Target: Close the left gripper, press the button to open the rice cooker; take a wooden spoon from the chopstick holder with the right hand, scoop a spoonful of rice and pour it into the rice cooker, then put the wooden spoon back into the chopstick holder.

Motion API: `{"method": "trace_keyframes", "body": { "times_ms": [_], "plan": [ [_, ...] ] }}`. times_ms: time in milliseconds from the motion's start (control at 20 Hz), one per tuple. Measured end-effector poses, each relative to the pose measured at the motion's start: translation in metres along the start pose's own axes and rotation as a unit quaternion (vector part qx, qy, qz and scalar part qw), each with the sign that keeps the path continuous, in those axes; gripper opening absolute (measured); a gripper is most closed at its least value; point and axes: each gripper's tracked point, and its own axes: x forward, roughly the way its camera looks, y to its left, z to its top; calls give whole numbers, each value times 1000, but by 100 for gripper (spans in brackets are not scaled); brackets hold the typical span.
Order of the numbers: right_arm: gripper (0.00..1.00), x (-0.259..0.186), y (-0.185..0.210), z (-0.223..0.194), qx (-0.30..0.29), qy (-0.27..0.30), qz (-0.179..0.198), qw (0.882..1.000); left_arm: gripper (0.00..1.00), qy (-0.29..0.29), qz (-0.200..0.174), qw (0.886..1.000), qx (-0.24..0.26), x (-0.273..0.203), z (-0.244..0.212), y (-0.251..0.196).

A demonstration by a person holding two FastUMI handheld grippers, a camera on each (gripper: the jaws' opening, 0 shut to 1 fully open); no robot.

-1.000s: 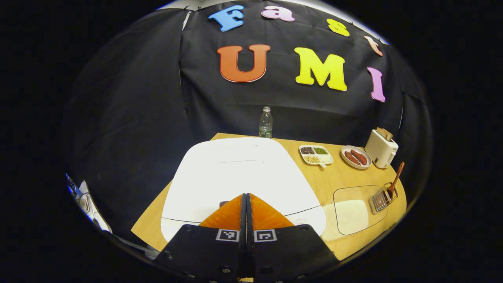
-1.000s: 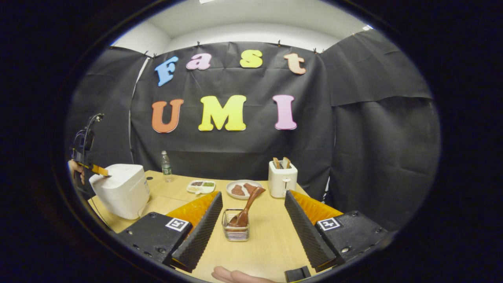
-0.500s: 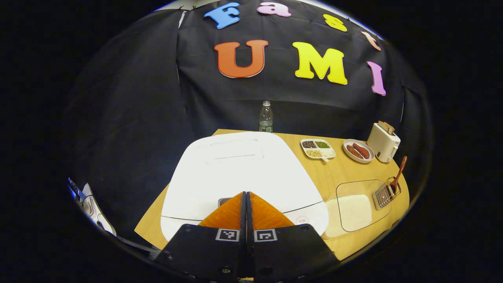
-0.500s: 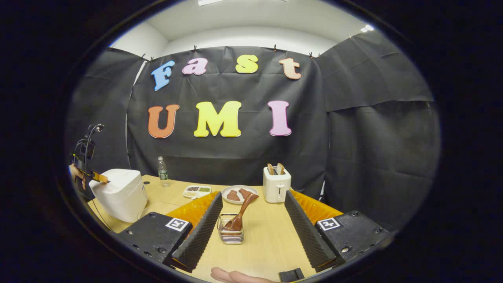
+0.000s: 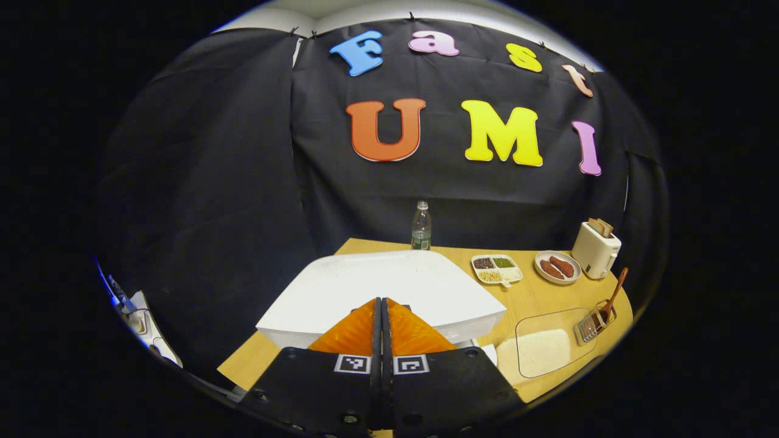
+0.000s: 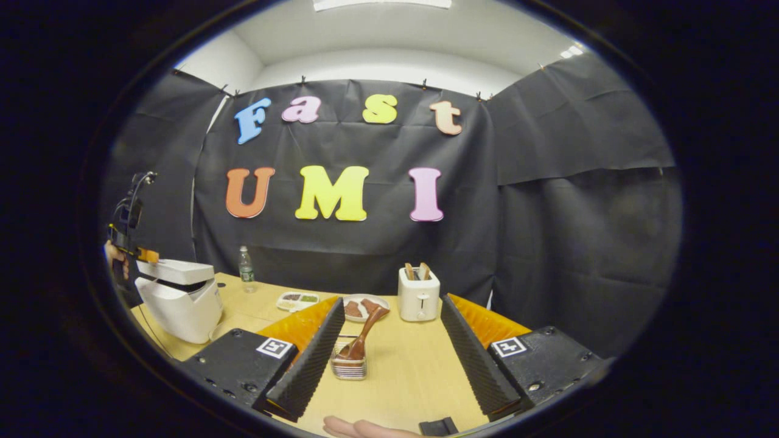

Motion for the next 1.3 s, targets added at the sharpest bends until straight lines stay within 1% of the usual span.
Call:
{"method": "trace_keyframes", "body": {
  "times_ms": [100,200,300,350,400,450,500,550,600,750,850,950,1050,1150,1300],
  "plan": [
    [100,0,0,-4,5,5,0,1000,0,-31,5,1000,-1,-11,19,3],
    [100,0,-1,-8,12,12,1,1000,0,-42,-7,999,-4,-24,22,-2],
    [100,-1,1,-11,16,18,3,1000,0,-60,-3,998,-1,-43,26,3],
    [100,-2,0,-12,16,20,3,1000,0,-65,-7,998,-3,-51,27,-1],
    [100,-3,0,-12,15,20,4,1000,14,-76,-15,997,-10,-61,29,-3],
    [100,-5,0,-13,15,20,4,1000,23,-84,-30,996,-17,-70,29,-9],
    [100,-6,-1,-13,15,20,3,1000,47,-80,-41,996,-21,-79,24,-13],
    [100,-6,-1,-14,15,21,2,1000,72,-80,-40,996,-23,-86,19,-11],
    [100,-7,-2,-15,17,21,1,1000,96,-87,-31,996,-20,-95,19,-6],
    [100,-5,0,-19,17,25,7,1000,97,-116,-21,993,0,-119,22,-2],
    [100,0,2,-21,13,25,11,1000,97,-128,-33,991,-8,-141,20,-9],
    [100,6,0,-26,8,27,6,1000,97,-142,-48,989,-19,-163,19,-14],
    [100,13,-1,-39,12,43,2,999,97,-161,-59,985,-27,-184,17,-17],
    [100,19,3,-45,26,56,6,998,96,-175,-81,981,-13,-207,8,-28],
    [100,34,3,-56,36,68,3,997,96,-193,-73,978,6,-227,0,-25]
  ]
}}
